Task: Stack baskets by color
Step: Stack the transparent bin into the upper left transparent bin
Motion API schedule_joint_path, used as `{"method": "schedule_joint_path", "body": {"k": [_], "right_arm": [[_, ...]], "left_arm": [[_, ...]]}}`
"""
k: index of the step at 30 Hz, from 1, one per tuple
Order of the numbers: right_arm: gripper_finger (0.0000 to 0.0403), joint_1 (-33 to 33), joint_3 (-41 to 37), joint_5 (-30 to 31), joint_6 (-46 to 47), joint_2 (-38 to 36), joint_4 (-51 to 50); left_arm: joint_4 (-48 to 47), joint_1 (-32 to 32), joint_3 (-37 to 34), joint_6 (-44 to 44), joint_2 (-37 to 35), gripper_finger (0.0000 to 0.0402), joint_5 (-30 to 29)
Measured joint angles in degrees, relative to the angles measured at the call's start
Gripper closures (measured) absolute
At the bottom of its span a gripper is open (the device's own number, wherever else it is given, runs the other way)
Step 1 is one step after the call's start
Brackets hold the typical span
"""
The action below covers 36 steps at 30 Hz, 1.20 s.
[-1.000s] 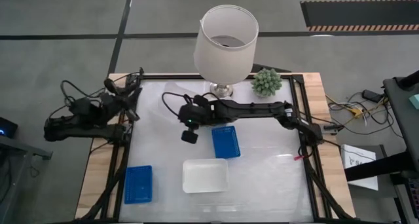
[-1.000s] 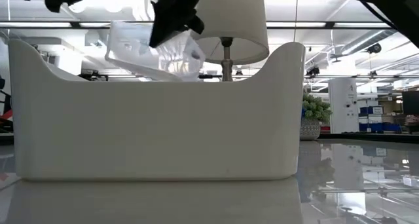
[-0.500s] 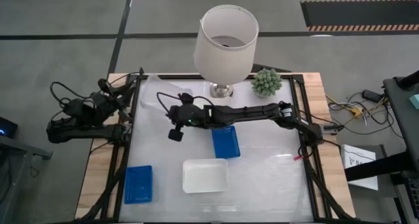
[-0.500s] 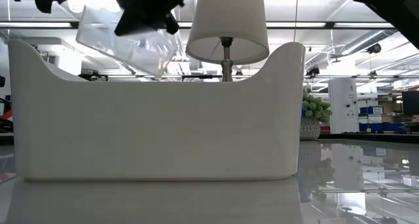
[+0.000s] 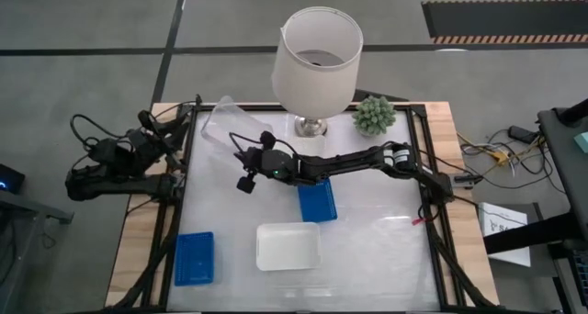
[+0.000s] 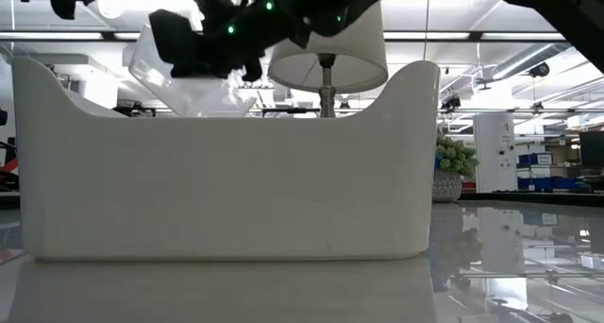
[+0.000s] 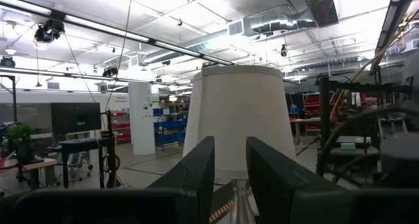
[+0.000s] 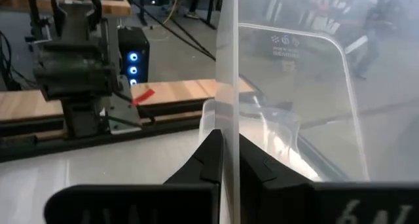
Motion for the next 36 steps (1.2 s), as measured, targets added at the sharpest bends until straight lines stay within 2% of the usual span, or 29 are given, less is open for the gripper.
{"method": "schedule_joint_path", "body": {"k": [11,23,36], "right_arm": [[0.0385,-1.3,-2.6,0.0,1.5,0.0,0.8],[0.0309,-1.3,-2.5,-0.2,1.5,0.0,1.0],[0.0251,-1.3,-2.5,-2.2,1.5,0.0,0.9]], "left_arm": [[0.0,0.0,0.0,0.0,0.0,0.0330,0.0],[0.0,0.0,0.0,0.0,0.0,0.0330,0.0],[0.0,0.0,0.0,0.0,0.0,0.0330,-0.3]]}}
